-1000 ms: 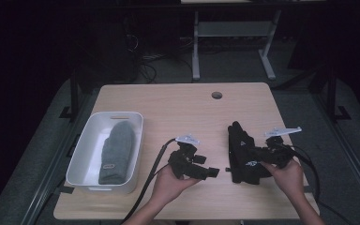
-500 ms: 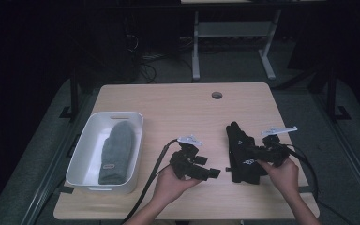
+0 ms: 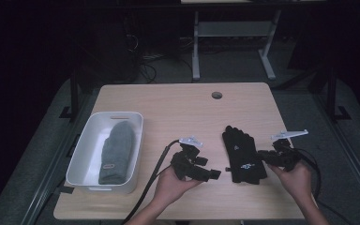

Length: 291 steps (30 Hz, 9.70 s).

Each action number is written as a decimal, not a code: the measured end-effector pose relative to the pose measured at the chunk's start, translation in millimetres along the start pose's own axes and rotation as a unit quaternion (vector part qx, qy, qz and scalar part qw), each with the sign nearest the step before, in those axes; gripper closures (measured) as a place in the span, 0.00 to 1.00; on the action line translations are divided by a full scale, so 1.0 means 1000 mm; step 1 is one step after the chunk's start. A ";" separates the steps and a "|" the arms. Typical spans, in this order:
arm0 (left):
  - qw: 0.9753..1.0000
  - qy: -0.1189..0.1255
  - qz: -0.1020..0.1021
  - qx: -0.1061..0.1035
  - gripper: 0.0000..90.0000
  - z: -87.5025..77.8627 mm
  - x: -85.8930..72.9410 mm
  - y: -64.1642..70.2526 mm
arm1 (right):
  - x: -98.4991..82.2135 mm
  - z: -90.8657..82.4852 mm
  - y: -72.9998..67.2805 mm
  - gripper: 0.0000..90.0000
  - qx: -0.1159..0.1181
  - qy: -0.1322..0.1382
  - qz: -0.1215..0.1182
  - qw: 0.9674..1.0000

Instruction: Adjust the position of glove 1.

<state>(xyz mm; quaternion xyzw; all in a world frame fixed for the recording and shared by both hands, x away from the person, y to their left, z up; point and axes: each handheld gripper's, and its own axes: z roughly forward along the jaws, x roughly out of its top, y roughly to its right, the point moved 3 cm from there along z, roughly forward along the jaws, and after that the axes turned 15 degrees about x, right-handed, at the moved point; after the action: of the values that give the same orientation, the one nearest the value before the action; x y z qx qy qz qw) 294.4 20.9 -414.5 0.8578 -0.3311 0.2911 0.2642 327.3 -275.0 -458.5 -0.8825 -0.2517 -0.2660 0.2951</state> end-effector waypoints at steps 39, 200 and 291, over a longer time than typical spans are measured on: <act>0.997 -0.061 -0.021 0.037 0.33 0.089 -0.002 0.011 | 0.024 0.024 0.023 0.39 0.017 0.047 0.025 0.998; 0.992 0.076 -0.054 0.088 0.90 -0.137 -0.009 -0.086 | 0.188 0.051 -0.138 0.89 0.258 0.135 -0.033 0.956; 0.974 0.074 -0.130 0.172 0.90 -0.236 -0.095 -0.173 | 0.250 0.200 -0.243 0.89 0.338 0.070 -0.055 0.937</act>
<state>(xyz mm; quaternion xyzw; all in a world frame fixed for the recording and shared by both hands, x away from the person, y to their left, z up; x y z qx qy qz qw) 284.7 323.6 -360.9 0.9024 -0.1410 0.3691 0.1719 428.2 97.6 -346.8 -0.6948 -0.3537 -0.2421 0.5775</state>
